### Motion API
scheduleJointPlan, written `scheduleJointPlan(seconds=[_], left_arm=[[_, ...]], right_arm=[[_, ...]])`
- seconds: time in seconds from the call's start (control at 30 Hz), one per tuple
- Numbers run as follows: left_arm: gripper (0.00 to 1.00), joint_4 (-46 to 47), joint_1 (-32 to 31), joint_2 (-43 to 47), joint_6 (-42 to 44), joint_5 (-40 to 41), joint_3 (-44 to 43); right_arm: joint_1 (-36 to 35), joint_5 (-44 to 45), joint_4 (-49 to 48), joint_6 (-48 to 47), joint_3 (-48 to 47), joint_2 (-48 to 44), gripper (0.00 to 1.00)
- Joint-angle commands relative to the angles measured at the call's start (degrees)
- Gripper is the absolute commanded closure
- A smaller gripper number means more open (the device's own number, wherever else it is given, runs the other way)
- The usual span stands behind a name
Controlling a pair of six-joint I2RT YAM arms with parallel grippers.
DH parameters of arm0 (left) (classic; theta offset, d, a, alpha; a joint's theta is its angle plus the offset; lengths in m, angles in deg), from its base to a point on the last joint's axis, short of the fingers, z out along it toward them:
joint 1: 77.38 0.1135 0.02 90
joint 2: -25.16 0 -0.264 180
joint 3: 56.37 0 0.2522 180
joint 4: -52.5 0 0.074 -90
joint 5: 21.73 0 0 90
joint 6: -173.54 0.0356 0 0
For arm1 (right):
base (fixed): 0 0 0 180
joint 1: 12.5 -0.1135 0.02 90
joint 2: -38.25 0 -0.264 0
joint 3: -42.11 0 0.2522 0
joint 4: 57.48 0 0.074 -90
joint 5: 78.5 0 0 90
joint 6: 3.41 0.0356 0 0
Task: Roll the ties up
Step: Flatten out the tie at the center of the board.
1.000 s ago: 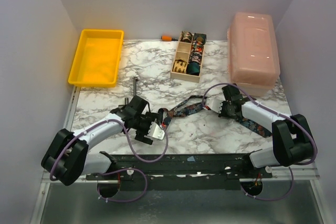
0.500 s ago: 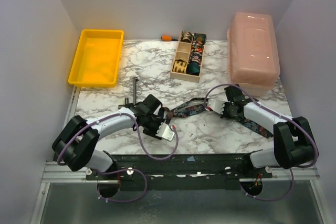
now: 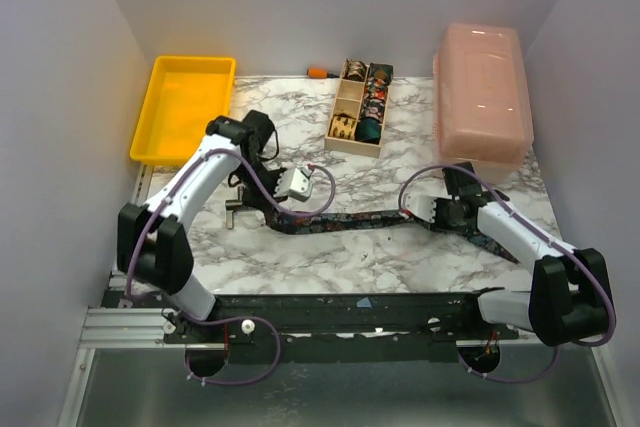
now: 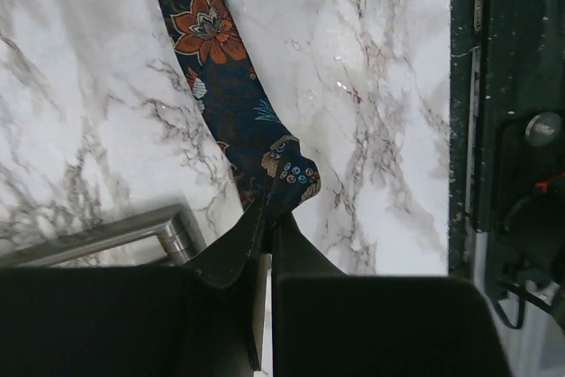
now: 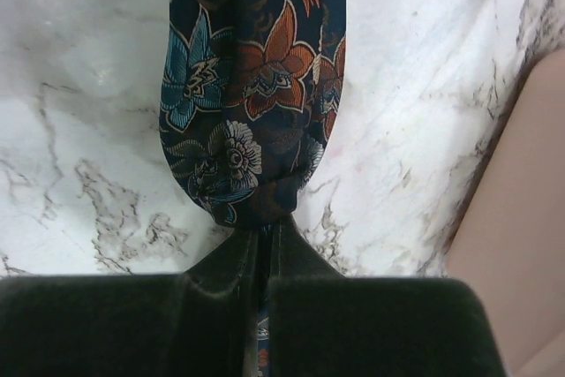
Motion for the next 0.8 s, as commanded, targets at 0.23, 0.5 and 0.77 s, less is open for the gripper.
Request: scheduleJointPlan(seconds=[0.23, 0.5, 0.77], left_arm=[[1.0, -6.2, 7.9, -23.2, -9.8, -3.2, -23.3], [0.64, 5.5, 8.6, -17.9, -2.6, 7.1, -5.3], [0.02, 12.9, 11.1, -9.1, -6.8, -0.7, 1.0]], right_arm=[[0.2, -1.0, -1.0, -4.9, 3.3, 2.6, 0.99], [0.2, -0.7, -1.2, -6.7, 2.3, 5.2, 0.99], [0.3, -1.8, 9.3, -4.4, -4.3, 3.6, 0.42]])
